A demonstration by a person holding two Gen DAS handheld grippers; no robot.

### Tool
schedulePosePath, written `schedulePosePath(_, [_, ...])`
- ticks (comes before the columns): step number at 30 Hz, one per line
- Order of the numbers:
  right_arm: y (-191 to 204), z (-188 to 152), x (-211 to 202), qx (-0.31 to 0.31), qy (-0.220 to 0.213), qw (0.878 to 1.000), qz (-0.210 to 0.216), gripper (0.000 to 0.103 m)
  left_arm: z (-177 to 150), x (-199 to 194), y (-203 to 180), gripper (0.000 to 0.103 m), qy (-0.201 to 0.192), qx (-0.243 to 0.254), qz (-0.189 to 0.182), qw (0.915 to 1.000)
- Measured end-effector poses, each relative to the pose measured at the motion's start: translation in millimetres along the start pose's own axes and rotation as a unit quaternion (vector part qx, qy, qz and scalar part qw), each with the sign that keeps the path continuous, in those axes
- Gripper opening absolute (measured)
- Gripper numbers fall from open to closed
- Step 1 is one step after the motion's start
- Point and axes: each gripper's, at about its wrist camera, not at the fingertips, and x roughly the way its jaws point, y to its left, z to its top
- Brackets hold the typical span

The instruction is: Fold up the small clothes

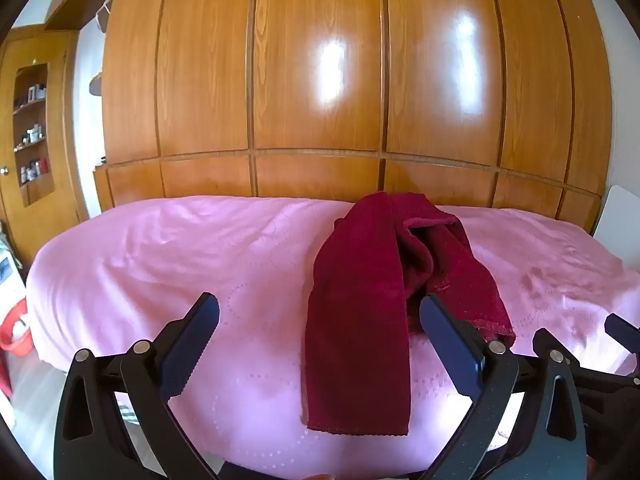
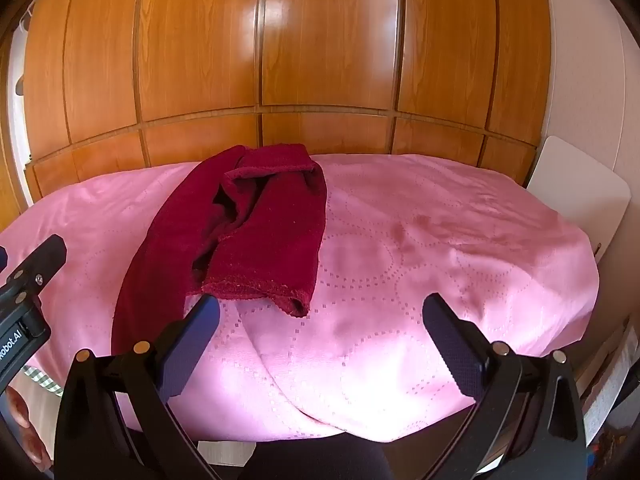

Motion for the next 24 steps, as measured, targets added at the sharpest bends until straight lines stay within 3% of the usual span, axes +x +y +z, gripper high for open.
schedulePosePath(13, [1,-1,2,0.001,0.003,1.0,-0.003,0.101,2,-1,-9,0.1,0.001,0.0,0.009,1.0])
schedulePosePath(24, [-4,-3,8,0.007,0.017,1.0,0.001,0.101,-1,3,5,0.1,0.002,-0.016,0.001,0.9999])
